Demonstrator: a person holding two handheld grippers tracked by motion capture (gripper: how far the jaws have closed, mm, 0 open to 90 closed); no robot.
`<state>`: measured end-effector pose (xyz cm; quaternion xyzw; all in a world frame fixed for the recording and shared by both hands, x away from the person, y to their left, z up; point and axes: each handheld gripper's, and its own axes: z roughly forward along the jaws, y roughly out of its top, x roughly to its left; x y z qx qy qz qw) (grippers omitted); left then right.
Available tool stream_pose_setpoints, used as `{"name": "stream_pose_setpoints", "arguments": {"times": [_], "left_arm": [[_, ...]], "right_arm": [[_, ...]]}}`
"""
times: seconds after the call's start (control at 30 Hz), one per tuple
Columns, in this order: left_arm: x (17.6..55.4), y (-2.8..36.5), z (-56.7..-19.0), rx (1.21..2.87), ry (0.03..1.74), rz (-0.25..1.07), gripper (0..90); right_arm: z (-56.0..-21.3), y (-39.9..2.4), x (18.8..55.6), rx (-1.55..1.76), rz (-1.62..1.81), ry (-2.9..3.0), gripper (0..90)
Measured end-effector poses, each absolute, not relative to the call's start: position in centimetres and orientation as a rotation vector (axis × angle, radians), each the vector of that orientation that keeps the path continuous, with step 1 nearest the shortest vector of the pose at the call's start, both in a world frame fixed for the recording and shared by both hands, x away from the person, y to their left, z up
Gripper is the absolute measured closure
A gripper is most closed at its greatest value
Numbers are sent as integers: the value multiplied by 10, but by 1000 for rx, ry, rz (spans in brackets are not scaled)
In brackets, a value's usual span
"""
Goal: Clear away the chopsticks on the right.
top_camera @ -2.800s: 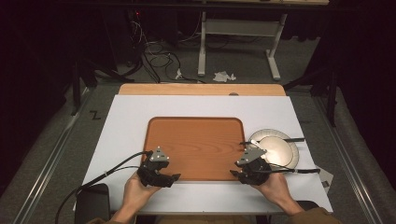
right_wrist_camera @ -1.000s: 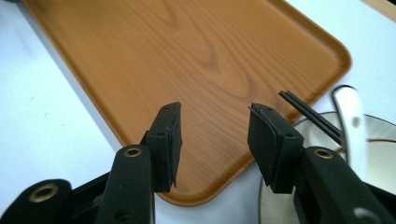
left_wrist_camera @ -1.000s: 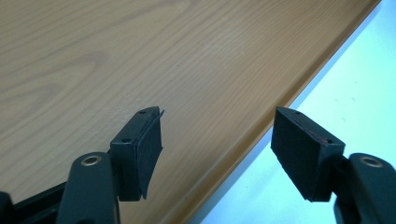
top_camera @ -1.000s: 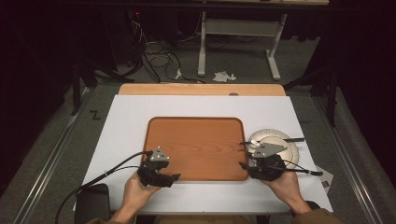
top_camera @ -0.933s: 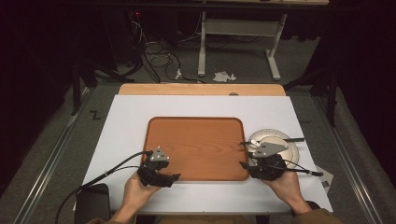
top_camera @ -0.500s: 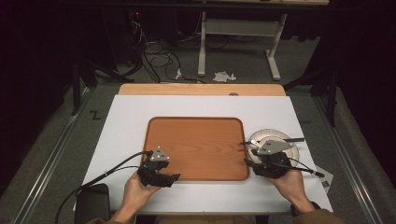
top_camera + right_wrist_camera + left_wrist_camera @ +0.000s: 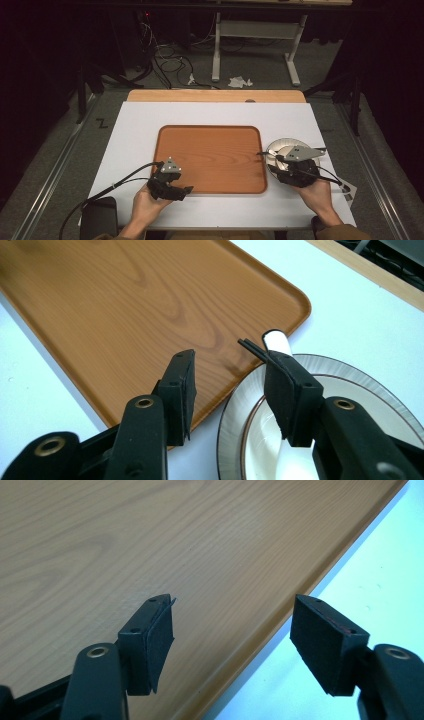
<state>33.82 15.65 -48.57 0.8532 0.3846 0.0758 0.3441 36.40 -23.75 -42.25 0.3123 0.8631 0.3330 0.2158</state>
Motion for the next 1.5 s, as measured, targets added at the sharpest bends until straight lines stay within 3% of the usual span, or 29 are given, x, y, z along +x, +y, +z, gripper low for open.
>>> {"name": "stream_pose_setpoints", "arguments": {"times": [0.97, 1.5], "left_arm": [[338, 156, -486, 2215, 998, 192, 334], [339, 156, -486, 2216, 1001, 192, 334]], "right_arm": [[-413, -265, 376, 957, 909, 2323, 567], [-410, -288, 386, 1051, 913, 2282, 628]]}}
